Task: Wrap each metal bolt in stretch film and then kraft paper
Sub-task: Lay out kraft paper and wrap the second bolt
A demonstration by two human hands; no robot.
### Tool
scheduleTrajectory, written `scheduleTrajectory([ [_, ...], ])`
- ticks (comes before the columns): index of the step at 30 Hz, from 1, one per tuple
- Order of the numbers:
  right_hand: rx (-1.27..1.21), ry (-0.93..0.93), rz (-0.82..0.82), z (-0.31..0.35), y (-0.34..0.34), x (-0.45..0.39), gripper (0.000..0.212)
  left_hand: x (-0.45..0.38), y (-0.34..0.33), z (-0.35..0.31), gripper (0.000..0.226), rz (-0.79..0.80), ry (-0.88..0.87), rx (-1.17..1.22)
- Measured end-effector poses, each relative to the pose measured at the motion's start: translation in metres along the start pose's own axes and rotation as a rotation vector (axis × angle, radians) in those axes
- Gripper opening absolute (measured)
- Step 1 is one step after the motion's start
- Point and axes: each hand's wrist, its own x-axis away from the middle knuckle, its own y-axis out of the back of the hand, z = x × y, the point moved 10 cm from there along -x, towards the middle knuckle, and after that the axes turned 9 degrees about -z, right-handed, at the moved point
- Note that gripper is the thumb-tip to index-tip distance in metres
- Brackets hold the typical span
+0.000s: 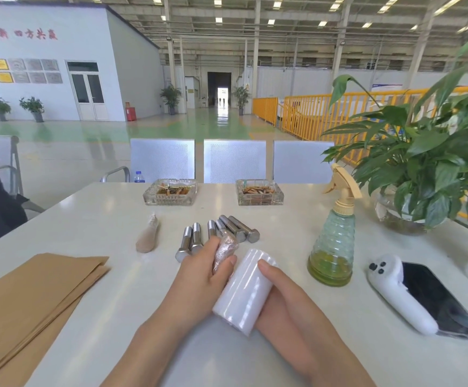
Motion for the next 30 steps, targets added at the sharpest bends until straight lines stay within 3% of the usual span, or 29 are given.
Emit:
scheduleTrajectory([
  [3,-0.026,-0.007,0.030,0.001,-0.004,-0.001,0.050,0.002,-0.009,0.014,0.021,0.050,0.116,0.029],
  [7,-0.087,0.031,-0.048,0.010,0.011,-0.004,0.054,0.006,-0.021,0.029,0.023,0.184,0.461,0.502],
  [11,-0.101,0.016,-0.084,0.016,0.022,-0.004,0.057,0.013,-0.022,0.018,0.023,0.351,0.395,0.660],
  [18,-0.049,-0.021,-0.042,0.005,0.007,-0.005,0.055,0.002,-0.012,0.017,0.041,0.188,0.330,0.492],
  [22,-0.071,-0.034,-0.034,0.003,0.003,-0.005,0.058,0.007,-0.021,0.012,0.018,0.190,0.246,0.303],
  [26,-0.046,-0.038,-0.056,0.002,0.005,-0.003,0.058,0.002,-0.010,0.004,0.020,0.059,0.098,0.027],
  [30,0.048,-0.003,-0.062,0.000,0.000,-0.006,0.060,0.002,-0.001,-0.010,0.028,-0.057,0.004,-0.044],
])
